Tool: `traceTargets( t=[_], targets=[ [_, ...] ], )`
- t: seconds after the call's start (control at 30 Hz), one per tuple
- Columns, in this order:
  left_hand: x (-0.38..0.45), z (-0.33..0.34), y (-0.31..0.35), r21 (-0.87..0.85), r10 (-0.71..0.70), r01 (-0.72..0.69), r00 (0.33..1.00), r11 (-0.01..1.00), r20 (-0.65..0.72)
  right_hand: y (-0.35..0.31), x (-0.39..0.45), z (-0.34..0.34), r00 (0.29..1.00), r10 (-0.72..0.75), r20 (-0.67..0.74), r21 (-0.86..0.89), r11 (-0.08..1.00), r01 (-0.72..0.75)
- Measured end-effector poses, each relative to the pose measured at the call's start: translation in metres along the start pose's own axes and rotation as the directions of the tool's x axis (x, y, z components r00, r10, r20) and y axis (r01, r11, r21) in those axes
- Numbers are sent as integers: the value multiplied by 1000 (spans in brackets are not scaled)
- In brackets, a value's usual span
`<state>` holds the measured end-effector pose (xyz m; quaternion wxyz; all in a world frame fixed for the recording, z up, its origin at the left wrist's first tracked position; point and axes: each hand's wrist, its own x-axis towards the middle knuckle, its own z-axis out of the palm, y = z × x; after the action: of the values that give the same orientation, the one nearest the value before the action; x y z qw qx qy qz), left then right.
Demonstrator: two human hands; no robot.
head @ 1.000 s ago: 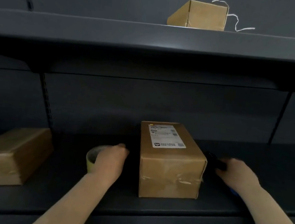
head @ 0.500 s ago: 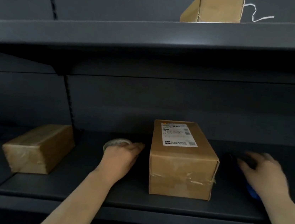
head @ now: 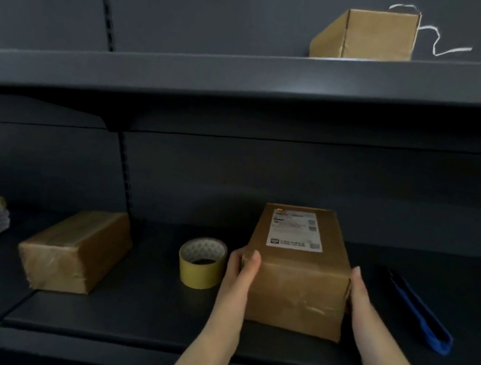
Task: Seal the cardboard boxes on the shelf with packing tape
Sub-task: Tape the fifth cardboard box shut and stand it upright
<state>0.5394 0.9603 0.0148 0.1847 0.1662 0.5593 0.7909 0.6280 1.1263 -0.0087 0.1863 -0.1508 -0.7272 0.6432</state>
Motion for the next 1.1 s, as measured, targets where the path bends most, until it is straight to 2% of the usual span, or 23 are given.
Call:
traceTargets(
  t=[0.07,0.1,0.17,0.23,0.27,0.37,0.43,0.47,0.53,0.6,0.73,0.83,0.93,1.0,1.1],
  targets=[
    [3,-7,-5,-101,31,-32,999,994,-9,-7,-4,-1,999,-37,-36,-4,999,37],
    [4,-10,-8,-159,47,-49,999,986,-15,-12,-3,3,994,-113,-10,-18,993,113],
    [3,-16,-12,-231,91,-94,996,968,-25,-10,-7,4,931,-359,65,-83,928,364],
    [0,-19,-11,-279,141,-138,990,951,-8,-3,-9,1,860,-494,131,-154,847,510],
    [0,-19,-11,-304,149,-147,989,941,-16,-1,-9,1,842,-520,143,-148,830,538],
    [3,-18,-11,-307,160,-186,981,933,-108,-8,-8,0,868,-487,99,-15,871,490],
    [5,-15,-13,-178,208,-241,961,954,-184,-12,-11,2,866,-492,88,12,870,493],
    [6,-11,-10,-123,200,-223,964,967,-174,-14,-13,5,853,-513,93,19,858,513],
    [8,-8,-8,-153,96,-116,987,981,-130,-16,-18,16,830,-536,155,42,843,536],
    [4,-9,-6,-106,46,-46,999,993,-1,-13,-17,27,808,-546,220,1,829,560],
    [-6,-16,-9,-245,71,-45,992,969,100,-14,-9,37,811,-546,208,-7,829,560],
    [-6,-19,-14,-216,134,-106,984,971,118,-10,-5,36,818,-545,185,2,832,554],
    [-3,-20,-13,-235,128,-100,986,967,107,-16,4,33,802,-572,168,21,816,578],
    [1,-22,-12,-326,133,-110,990,939,49,-23,6,30,868,-484,110,116,874,473],
    [5,-25,-14,-432,114,-100,993,897,7,-16,6,29,900,-434,-38,123,892,435]
  ],
)
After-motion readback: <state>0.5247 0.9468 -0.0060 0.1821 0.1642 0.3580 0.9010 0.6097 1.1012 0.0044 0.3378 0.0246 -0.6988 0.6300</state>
